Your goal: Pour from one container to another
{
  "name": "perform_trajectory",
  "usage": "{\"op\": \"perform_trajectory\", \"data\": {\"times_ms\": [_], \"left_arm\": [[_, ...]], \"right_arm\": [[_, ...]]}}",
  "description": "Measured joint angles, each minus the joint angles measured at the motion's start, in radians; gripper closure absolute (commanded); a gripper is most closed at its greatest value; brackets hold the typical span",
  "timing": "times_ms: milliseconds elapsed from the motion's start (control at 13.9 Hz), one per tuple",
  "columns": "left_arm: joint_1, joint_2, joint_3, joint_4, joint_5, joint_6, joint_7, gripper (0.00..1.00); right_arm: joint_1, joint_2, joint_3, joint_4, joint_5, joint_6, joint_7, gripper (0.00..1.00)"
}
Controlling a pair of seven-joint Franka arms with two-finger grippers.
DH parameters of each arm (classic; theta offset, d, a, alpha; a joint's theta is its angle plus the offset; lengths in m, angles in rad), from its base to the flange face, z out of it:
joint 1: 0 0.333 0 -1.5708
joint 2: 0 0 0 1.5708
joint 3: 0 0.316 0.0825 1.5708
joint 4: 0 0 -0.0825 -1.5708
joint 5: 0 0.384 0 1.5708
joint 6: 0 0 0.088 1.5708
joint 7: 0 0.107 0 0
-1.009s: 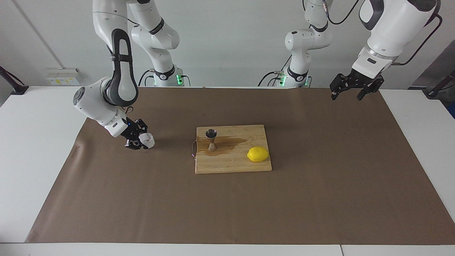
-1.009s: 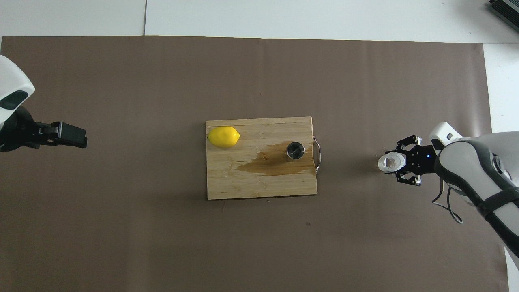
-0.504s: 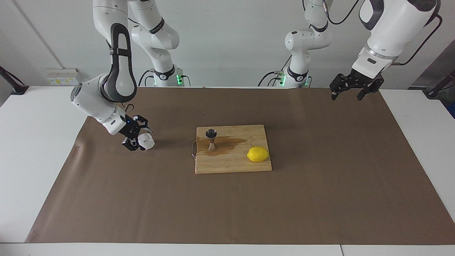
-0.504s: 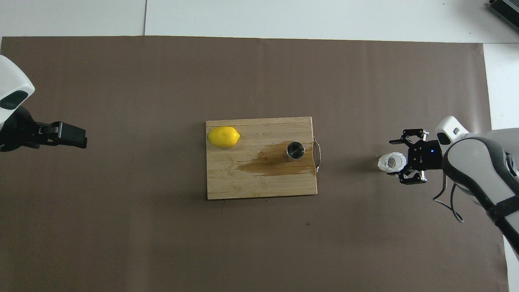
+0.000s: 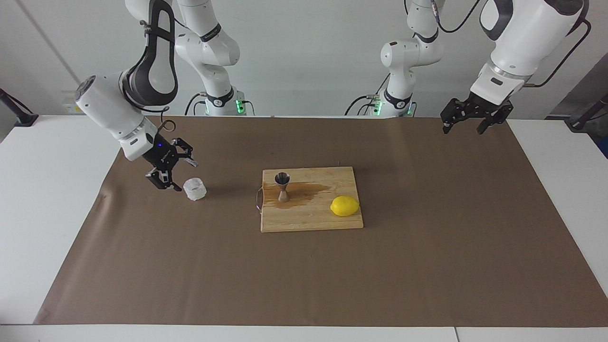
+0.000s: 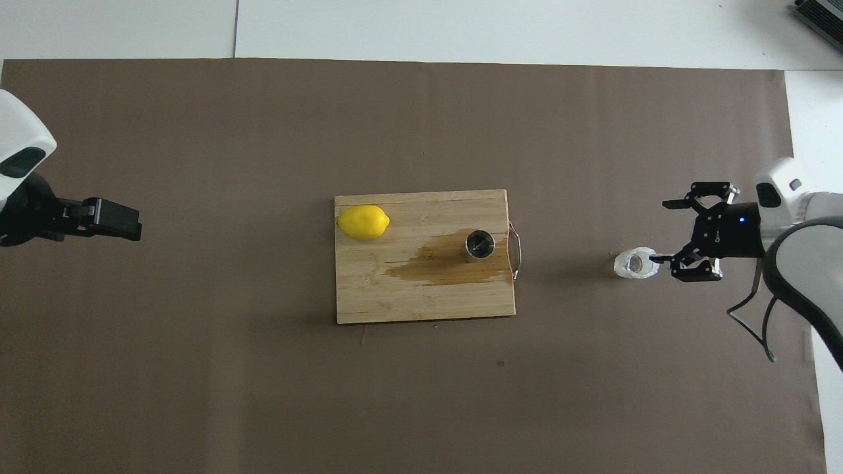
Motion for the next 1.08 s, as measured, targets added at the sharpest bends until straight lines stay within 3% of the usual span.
{"op": "perform_trajectory", "data": {"times_ms": [432,648,1081], "left_arm": [[0.0,0.0,0.0,0.0,0.0,0.0,0.0,0.0],[0.0,0.0,0.0,0.0,0.0,0.0,0.0,0.0],[0.0,0.0,0.0,0.0,0.0,0.0,0.0,0.0]], "right_arm": [[0.027,-0.01,0.005,0.166,-0.071,-0.011,0.393,0.0],[0.079,-0.022,0.006,0.214,-0.195,-0.037,0.691,0.0],[0.15,-0.054,0.008,0.324,-0.434,-0.2,1.34,0.0]]}}
